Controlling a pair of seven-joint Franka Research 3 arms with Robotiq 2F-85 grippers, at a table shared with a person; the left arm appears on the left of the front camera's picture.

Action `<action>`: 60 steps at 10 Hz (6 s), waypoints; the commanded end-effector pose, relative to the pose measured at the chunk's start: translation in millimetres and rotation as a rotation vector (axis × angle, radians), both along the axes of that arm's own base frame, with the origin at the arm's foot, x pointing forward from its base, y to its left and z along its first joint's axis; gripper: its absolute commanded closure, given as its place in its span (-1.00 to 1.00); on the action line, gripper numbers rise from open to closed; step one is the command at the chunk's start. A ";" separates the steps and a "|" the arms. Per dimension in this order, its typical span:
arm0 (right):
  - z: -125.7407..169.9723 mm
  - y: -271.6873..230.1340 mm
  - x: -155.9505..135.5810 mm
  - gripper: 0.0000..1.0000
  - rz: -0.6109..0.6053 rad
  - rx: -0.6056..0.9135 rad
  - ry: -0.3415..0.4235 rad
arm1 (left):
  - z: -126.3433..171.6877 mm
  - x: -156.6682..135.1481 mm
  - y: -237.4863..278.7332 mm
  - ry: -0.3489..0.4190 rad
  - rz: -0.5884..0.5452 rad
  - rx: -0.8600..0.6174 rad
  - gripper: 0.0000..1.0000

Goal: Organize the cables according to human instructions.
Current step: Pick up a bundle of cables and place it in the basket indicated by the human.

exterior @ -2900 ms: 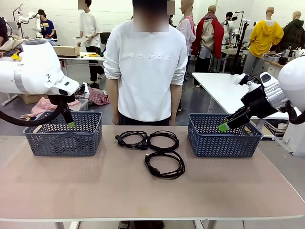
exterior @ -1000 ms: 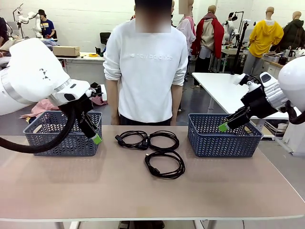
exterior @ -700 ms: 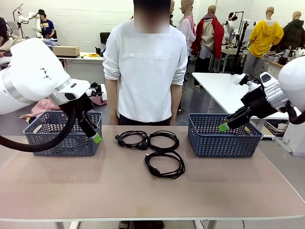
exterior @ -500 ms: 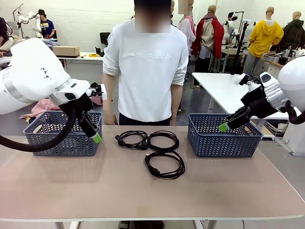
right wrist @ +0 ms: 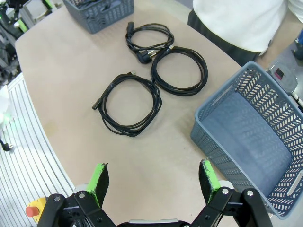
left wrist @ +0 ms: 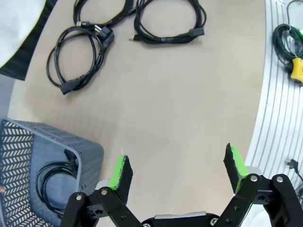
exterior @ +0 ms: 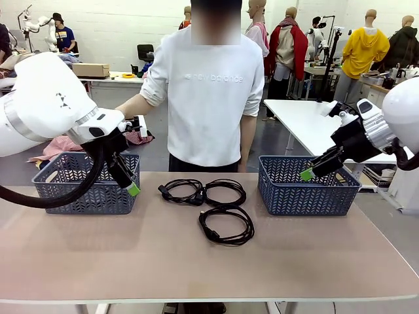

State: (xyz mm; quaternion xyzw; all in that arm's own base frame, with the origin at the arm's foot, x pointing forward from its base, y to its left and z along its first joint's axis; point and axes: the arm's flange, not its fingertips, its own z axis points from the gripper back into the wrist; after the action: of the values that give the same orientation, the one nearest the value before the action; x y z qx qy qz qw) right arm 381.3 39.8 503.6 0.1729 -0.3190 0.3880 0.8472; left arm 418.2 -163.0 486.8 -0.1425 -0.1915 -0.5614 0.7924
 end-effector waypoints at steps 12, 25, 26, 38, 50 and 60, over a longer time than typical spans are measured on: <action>-2.0 -1.5 1.8 -1.00 0.023 0.015 -0.017 | 2.2 11.9 -9.2 -0.047 -0.065 0.058 -1.00; -2.0 -1.5 1.8 -1.00 0.023 0.015 -0.017 | -58.6 170.2 -116.7 -0.046 -0.437 0.387 -1.00; -2.0 -1.5 1.8 -1.00 0.023 0.015 -0.017 | -68.4 172.8 -114.7 -0.067 -0.440 0.381 -1.00; -2.0 -1.5 1.8 -1.00 0.023 0.015 -0.017 | -124.2 185.3 -145.9 -0.093 -0.577 0.410 -1.00; -2.0 -1.5 1.8 -1.00 0.023 0.015 -0.017 | -158.3 225.0 -164.6 -0.072 -0.592 0.469 -1.00; -2.0 -1.5 1.8 -1.00 0.023 0.015 -0.017 | -163.6 228.6 -156.6 -0.054 -0.585 0.484 -0.27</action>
State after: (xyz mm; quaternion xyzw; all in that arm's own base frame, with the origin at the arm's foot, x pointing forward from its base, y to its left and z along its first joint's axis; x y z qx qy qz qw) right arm 381.1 40.7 504.0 0.1721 -0.3191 0.3891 0.8469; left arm 641.9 -322.6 320.9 0.0036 -0.0318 -0.7983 0.6014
